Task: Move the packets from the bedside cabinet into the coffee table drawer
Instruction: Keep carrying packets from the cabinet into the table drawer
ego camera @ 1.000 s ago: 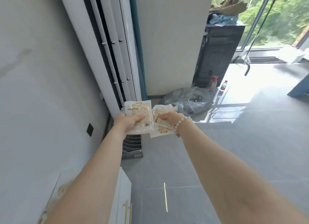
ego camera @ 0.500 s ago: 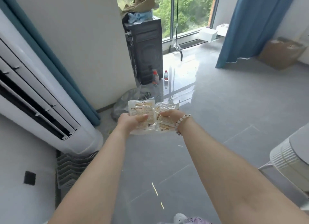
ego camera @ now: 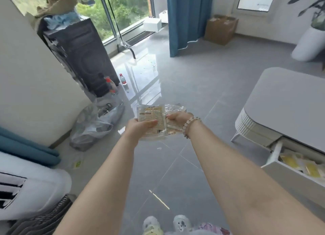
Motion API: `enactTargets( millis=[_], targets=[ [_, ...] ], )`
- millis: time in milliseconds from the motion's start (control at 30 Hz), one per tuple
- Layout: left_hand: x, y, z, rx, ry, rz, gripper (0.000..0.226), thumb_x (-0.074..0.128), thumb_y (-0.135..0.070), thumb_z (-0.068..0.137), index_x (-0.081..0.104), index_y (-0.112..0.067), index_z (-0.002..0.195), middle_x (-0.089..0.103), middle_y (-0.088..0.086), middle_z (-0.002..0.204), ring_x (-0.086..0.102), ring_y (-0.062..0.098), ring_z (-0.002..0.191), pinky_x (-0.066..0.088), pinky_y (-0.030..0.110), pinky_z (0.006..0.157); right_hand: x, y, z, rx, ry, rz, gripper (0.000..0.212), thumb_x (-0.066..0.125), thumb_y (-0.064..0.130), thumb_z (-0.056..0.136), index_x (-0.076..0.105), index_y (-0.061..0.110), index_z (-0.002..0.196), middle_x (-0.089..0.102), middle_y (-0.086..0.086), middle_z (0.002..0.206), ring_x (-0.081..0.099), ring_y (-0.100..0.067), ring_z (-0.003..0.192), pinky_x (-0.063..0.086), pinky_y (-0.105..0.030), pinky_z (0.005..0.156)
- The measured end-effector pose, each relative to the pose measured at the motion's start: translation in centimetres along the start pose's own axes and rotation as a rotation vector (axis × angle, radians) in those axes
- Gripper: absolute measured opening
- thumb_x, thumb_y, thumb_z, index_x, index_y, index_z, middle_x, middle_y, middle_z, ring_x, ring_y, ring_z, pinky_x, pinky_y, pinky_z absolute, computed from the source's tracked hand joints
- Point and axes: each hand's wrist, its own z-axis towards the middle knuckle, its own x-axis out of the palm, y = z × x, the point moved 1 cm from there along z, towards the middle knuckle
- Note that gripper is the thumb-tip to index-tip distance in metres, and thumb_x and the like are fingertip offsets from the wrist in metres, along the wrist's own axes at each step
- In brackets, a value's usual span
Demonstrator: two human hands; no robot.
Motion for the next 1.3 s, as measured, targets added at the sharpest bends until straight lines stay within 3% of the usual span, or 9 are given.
enactTargets(
  millis=[233, 400, 500, 633, 833, 967, 1100, 1200, 1300],
  targets=[
    [4.5, -1.2, 3.4, -0.016, 0.172, 0.105, 0.024, 0.08, -0.018, 0.073, 0.067, -0.011, 0.092, 0.065, -0.002, 0.074, 0.061, 0.01, 0.065, 0.047, 0.019, 0.058, -3.2, -1.5, 1.4, 0.074, -0.108, 0.127, 0.011, 0.064, 0.006, 0.085, 0.066, 0.002, 0.096, 0.069, -0.012, 0.108, 0.067, -0.023, 0.085, 0.055, -0.035, 0.076],
    [7.9, -3.6, 5.7, 0.025, 0.296, 0.149, 0.02, 0.077, -0.016, 0.076, 0.065, -0.011, 0.09, 0.063, -0.002, 0.074, 0.058, 0.008, 0.062, 0.044, 0.016, 0.049, -6.4, -0.5, -0.1, 0.082, -0.324, 0.146, 0.038, 0.072, 0.018, 0.082, 0.064, 0.004, 0.116, 0.062, -0.004, 0.112, 0.059, -0.021, 0.091, 0.045, -0.025, 0.057],
    [10.4, -5.3, 6.3, 0.066, 0.397, 0.193, 0.017, 0.077, -0.015, 0.077, 0.062, -0.011, 0.084, 0.062, 0.0, 0.075, 0.057, 0.008, 0.061, 0.044, 0.012, 0.041, -8.8, 0.1, -1.2, 0.085, -0.41, 0.141, 0.043, 0.07, 0.024, 0.084, 0.061, 0.006, 0.123, 0.058, -0.006, 0.124, 0.053, -0.017, 0.08, 0.036, -0.022, 0.049],
    [14.1, -6.3, 6.7, 0.099, 0.541, 0.248, 0.025, 0.078, -0.018, 0.075, 0.064, -0.008, 0.093, 0.066, 0.002, 0.081, 0.06, 0.011, 0.065, 0.045, 0.019, 0.053, -11.5, 0.0, -2.7, 0.082, -0.545, 0.209, 0.047, 0.071, 0.026, 0.082, 0.06, 0.005, 0.123, 0.056, -0.007, 0.13, 0.052, -0.017, 0.085, 0.04, -0.023, 0.053],
    [19.4, -6.6, 4.8, 0.131, 0.722, 0.341, 0.017, 0.077, -0.017, 0.076, 0.062, -0.013, 0.081, 0.063, -0.002, 0.076, 0.059, 0.009, 0.064, 0.044, 0.018, 0.052, -14.5, -1.4, -5.3, 0.094, -0.641, 0.247, 0.041, 0.063, 0.031, 0.089, 0.06, 0.01, 0.124, 0.053, -0.004, 0.135, 0.052, -0.02, 0.104, 0.035, -0.022, 0.053],
    [22.3, -6.8, 3.4, 0.148, 0.833, 0.388, 0.016, 0.078, -0.016, 0.076, 0.062, -0.014, 0.078, 0.065, -0.002, 0.077, 0.061, 0.01, 0.066, 0.046, 0.019, 0.056, -16.2, -2.7, -6.7, 0.124, -0.735, 0.308, 0.044, 0.066, 0.034, 0.085, 0.063, 0.008, 0.12, 0.058, -0.006, 0.128, 0.053, -0.02, 0.093, 0.039, -0.025, 0.058],
    [25.0, -7.1, 1.6, 0.173, 0.892, 0.429, 0.017, 0.077, -0.016, 0.076, 0.06, -0.014, 0.075, 0.063, -0.002, 0.074, 0.06, 0.01, 0.063, 0.045, 0.019, 0.053, -18.2, -3.8, -8.0, 0.132, -0.818, 0.389, 0.05, 0.07, 0.034, 0.082, 0.061, 0.004, 0.12, 0.06, -0.002, 0.121, 0.056, -0.022, 0.093, 0.046, -0.029, 0.076],
    [27.3, -6.9, 0.0, 0.191, 0.932, 0.464, 0.017, 0.076, -0.016, 0.077, 0.059, -0.015, 0.075, 0.063, -0.003, 0.075, 0.058, 0.008, 0.062, 0.045, 0.016, 0.047, -19.7, -4.2, -9.5, 0.133, -0.825, 0.378, 0.049, 0.063, 0.034, 0.089, 0.057, 0.003, 0.127, 0.056, -0.006, 0.128, 0.057, -0.024, 0.095, 0.041, -0.025, 0.072],
    [29.6, -6.8, -1.6, 0.204, 0.955, 0.477, 0.016, 0.076, -0.015, 0.077, 0.063, -0.012, 0.086, 0.063, -0.004, 0.076, 0.058, 0.006, 0.063, 0.045, 0.013, 0.046, -21.5, -4.5, -11.2, 0.134, -0.818, 0.368, 0.048, 0.056, 0.032, 0.094, 0.051, 0.001, 0.132, 0.05, -0.012, 0.137, 0.053, -0.023, 0.081, 0.036, -0.024, 0.054]
  ],
)
